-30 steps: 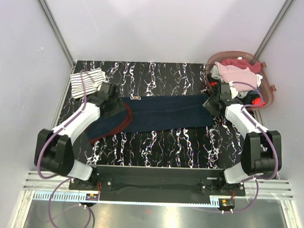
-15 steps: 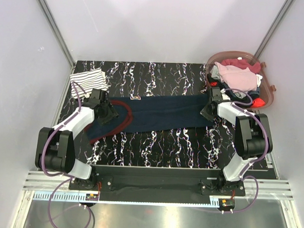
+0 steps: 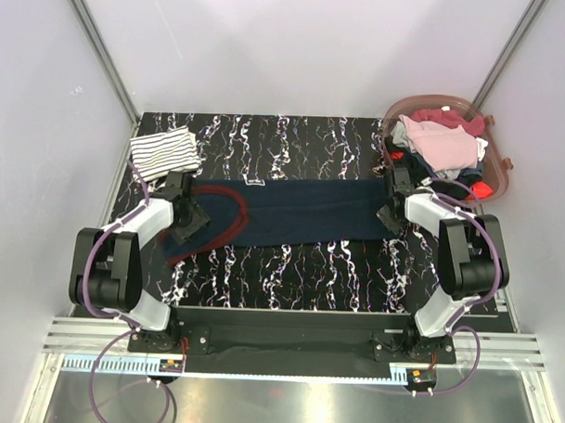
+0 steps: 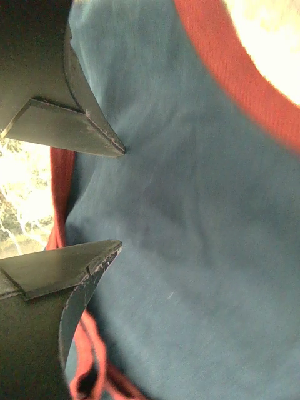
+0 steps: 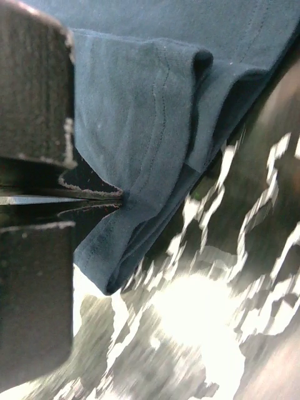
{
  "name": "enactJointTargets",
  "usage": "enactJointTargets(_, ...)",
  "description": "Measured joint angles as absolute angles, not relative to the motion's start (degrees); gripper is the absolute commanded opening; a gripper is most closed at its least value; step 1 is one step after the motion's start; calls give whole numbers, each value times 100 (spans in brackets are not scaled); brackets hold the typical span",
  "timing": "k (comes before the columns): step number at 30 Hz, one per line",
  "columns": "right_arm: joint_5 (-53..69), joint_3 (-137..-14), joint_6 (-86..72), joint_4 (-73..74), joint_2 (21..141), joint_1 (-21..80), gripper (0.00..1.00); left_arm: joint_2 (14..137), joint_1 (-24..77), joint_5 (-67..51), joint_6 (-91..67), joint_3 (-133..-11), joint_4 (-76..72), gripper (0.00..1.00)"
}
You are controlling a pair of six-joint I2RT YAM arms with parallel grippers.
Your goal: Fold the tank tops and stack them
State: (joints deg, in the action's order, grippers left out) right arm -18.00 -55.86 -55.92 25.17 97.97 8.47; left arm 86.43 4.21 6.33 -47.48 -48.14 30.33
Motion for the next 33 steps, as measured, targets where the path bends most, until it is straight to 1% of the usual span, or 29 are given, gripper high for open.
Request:
enactJointTargets(1,-1824,-5465,-5701,2536,9688,845,0,8646,364,642,-4768,-4803,3033,61)
enactJointTargets(6,-1761,-4705,-6005,2620,8958,821,0,8908,268,705,-4766,-4866,2991,59)
enactJointTargets(9,-1682,-4407,-6038,2668,8630,886,0,9266,419,838,-4742,-5249,3063,59)
enactJointTargets(15,-1686,-4287,-6095,3192,8361,1225,0,10173,906,1057,-4742,-6300,3142,59)
enactJointTargets(21,-1522,-3758,-6252,3557,7649,1253,0,11557,1396,1197,-4639,-8211,3605,58)
enactJointTargets(25,-1393,-3653,-6296,3712,7476,1420,0,12396,1796,1223,-4552,-9511,3885,58)
enactJointTargets(30,-1372,-3660,-6436,3846,7478,2075,0,13769,2152,1120,-4499,-11730,4112,58)
enactJointTargets(32,-1313,-3664,-6530,3885,7483,2408,0,14239,2200,1004,-4495,-12505,4060,58)
enactJointTargets(33,-1288,-3667,-6578,3903,7483,2567,0,14322,2209,976,-4495,-12630,4016,58)
